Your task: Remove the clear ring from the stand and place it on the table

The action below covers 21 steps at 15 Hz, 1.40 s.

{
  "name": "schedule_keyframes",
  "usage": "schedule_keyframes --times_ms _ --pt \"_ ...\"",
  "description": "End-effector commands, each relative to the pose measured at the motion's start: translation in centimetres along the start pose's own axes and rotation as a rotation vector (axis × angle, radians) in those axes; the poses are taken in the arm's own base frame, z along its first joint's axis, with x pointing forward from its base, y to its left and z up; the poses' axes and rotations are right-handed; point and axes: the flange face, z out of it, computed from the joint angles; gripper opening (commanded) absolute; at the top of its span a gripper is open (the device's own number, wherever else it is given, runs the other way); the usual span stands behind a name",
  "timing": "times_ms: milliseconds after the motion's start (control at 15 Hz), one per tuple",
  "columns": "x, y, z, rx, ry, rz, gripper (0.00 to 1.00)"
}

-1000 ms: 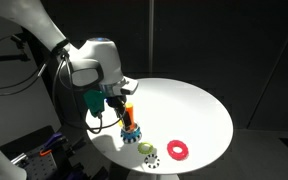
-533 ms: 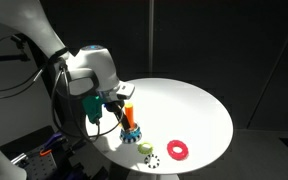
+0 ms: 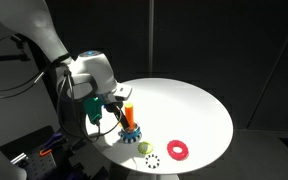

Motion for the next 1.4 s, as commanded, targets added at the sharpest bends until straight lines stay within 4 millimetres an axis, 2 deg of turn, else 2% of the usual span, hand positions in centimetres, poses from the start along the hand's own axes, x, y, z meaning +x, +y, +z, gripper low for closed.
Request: schedule_keyframes --times_ms 0,467,867,1333 --pt "0.0 -0.7 0.9 0.001 0.026 0.003 1.00" --pt "-0.1 -0.8 2.4 -0.005 0.066 0.009 1.00" --pt "-0.2 -2.1 3.5 0.006 0.099 -0.002 1.00" --pt "0.9 -2.0 5.0 0.000 0.100 0.003 1.00"
